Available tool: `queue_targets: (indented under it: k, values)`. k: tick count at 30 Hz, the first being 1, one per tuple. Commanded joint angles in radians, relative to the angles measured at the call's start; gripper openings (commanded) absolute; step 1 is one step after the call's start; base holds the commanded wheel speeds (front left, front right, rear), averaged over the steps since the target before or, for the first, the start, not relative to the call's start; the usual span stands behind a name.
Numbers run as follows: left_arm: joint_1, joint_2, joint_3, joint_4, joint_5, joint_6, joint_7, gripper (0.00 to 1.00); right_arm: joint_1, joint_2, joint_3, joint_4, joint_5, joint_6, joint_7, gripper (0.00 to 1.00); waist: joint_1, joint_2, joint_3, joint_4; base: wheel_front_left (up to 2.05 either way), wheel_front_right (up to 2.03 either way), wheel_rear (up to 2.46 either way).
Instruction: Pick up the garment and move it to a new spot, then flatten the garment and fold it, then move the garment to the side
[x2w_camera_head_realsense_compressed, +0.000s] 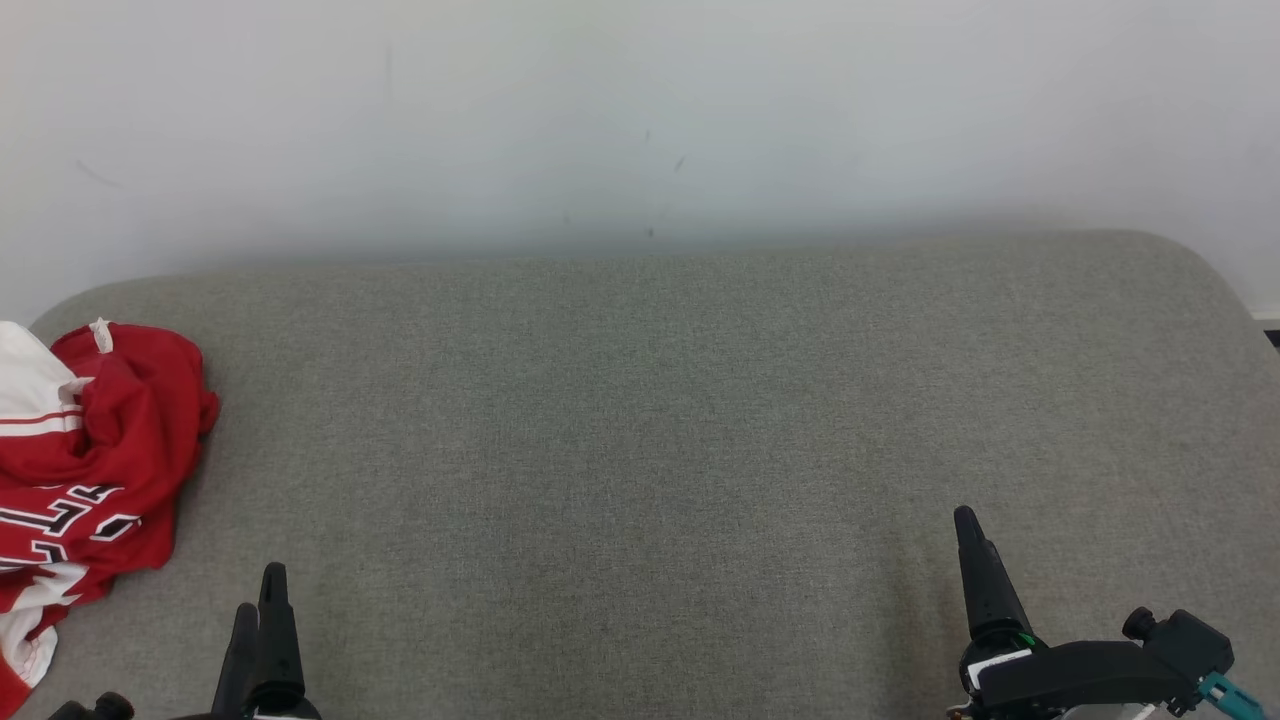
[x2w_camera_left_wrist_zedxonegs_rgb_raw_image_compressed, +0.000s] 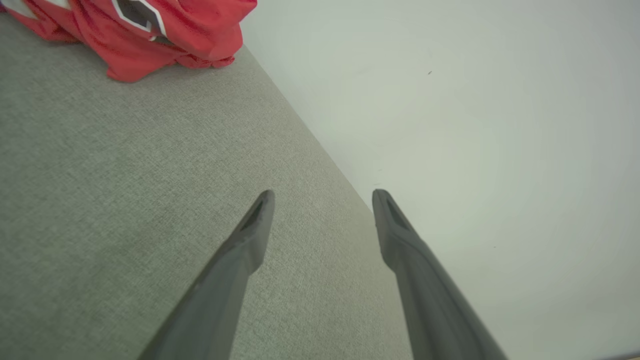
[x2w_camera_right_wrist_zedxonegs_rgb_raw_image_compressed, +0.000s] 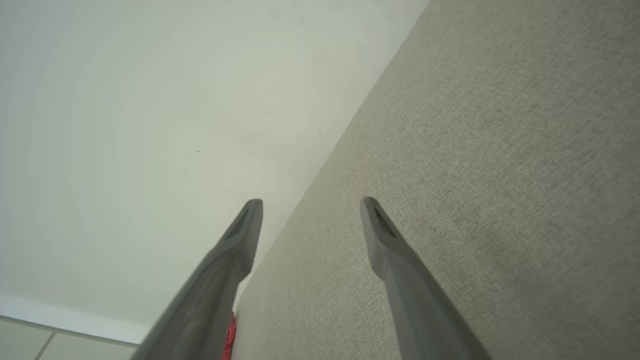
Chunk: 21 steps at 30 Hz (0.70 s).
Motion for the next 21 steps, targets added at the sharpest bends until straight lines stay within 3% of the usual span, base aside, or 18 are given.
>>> queue_targets:
  k: [1, 10, 21]
  values:
    - [-0.004, 0.005, -0.002, -0.021, 0.043, 0.002, -0.010, 1.00, -0.005, -0.001, 0.004, -0.019, -0.032, -0.001, -0.009, 1.00, -0.0002, 0.0000, 0.000, 0.000, 0.00, 0.00, 0.00]
    - [0.011, 0.006, -0.020, -0.041, 0.235, 0.008, -0.041, 1.00, 0.002, -0.001, 0.013, -0.029, -0.191, -0.001, -0.040, 1.00, -0.0002, 0.0000, -0.001, 0.001, 0.00, 0.00, 0.00]
    - [0.028, 0.007, -0.024, -0.063, 0.385, 0.002, -0.074, 1.00, 0.012, -0.001, 0.027, -0.036, -0.340, -0.001, -0.073, 1.00, -0.0002, 0.0000, -0.003, 0.000, 0.00, 0.00, 0.00]
